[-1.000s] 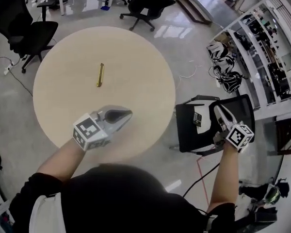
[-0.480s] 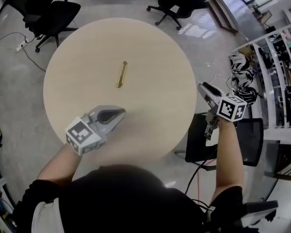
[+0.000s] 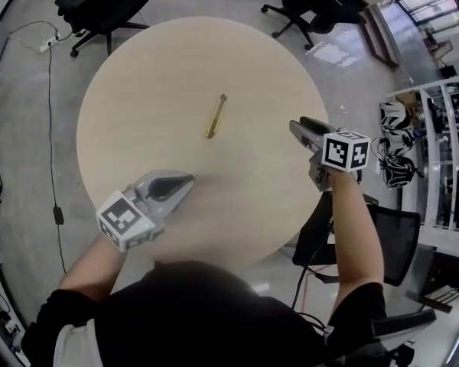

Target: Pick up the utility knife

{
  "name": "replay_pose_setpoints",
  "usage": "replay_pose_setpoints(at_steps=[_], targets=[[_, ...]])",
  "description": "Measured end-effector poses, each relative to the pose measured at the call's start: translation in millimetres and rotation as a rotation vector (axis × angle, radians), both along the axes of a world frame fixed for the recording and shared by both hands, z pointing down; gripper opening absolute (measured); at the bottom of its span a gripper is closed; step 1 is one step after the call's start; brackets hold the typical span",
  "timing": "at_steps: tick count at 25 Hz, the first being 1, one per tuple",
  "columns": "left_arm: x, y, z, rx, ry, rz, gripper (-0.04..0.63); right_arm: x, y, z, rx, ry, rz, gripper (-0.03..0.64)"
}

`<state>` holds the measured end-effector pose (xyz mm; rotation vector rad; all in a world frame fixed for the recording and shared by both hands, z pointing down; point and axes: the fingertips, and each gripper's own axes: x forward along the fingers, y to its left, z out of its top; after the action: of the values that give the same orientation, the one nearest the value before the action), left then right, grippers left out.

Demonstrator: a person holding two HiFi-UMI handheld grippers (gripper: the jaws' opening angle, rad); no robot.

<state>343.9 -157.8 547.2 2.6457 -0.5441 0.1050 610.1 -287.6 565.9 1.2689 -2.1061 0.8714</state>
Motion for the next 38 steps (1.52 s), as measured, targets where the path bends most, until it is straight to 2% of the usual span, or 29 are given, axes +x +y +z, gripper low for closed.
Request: replay_pose_setpoints(at_steps=[9, 15, 22, 30, 34, 37, 38], targets=[[-31.8, 0.8, 30.3, 0.013, -0.059, -0.058, 0.0, -81.1, -43.2, 90.0, -0.138, -0.013, -0.059, 0.212], [-55.0, -2.3, 39.5, -0.055, -0.023, -0.108, 0.0, -122.2, -67.2, 145.2, -0.227, 0.029, -0.03, 0.243], [-67.2, 6.6, 43.4, -0.082, -0.023, -0.14, 0.0, -134.7, -80.2, 196.2, -0.303, 0.081, 0.047, 0.287], [-73.7, 7.5, 53.6, -0.061, -0.059, -0.16, 0.0, -137.3, -92.6, 232.4, -0.313, 0.203, 0.066, 0.305], [-74.9, 8.4, 52.2, -0.093, -0.051, -0.167, 0.0, -130.7, -87.7, 242.8, -0.282, 0.266, 0.084, 0.26], [-73.5, 7.9, 58.1, -0.097, -0.062, -0.157, 0.0, -129.5, -88.6, 240.4, -0.275, 0.271, 0.053, 0.145], [-70.8, 7.5, 58.5, -0.101, -0.063, -0.152, 0.0, -128.8, -87.7, 240.3, -0.28, 0.269, 0.038, 0.135]])
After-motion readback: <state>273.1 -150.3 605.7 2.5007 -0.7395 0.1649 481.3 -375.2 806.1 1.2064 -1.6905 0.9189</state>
